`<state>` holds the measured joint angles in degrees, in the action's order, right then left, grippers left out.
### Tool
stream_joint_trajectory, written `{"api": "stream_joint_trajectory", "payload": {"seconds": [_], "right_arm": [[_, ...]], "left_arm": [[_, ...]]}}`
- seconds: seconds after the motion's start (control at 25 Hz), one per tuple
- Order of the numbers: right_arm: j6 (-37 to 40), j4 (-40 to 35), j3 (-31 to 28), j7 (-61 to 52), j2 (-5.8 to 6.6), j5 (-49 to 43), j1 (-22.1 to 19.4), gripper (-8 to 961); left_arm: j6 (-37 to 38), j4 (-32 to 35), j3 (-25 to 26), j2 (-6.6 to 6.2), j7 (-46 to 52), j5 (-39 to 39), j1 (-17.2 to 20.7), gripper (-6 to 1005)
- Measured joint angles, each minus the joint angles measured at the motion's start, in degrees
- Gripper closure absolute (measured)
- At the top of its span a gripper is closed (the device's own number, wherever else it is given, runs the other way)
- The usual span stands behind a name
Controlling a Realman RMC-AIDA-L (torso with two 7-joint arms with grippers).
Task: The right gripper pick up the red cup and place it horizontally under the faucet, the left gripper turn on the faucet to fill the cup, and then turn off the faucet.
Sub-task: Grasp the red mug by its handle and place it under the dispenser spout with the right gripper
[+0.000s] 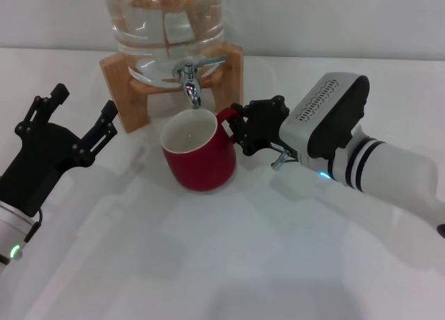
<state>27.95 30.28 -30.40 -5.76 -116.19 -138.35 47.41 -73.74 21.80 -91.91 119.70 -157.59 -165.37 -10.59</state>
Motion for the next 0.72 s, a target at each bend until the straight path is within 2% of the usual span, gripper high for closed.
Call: {"api": "stream_joint_trajectory", "payload": {"seconds": [0.72], "right_arm": [[-1.8,-0.8,0.1,-0.3,0.0,1.0,1.8,829]], "left_arm": [[0.0,0.0,-0.1,0.0,0.0,0.1,-0.1,127]]}}
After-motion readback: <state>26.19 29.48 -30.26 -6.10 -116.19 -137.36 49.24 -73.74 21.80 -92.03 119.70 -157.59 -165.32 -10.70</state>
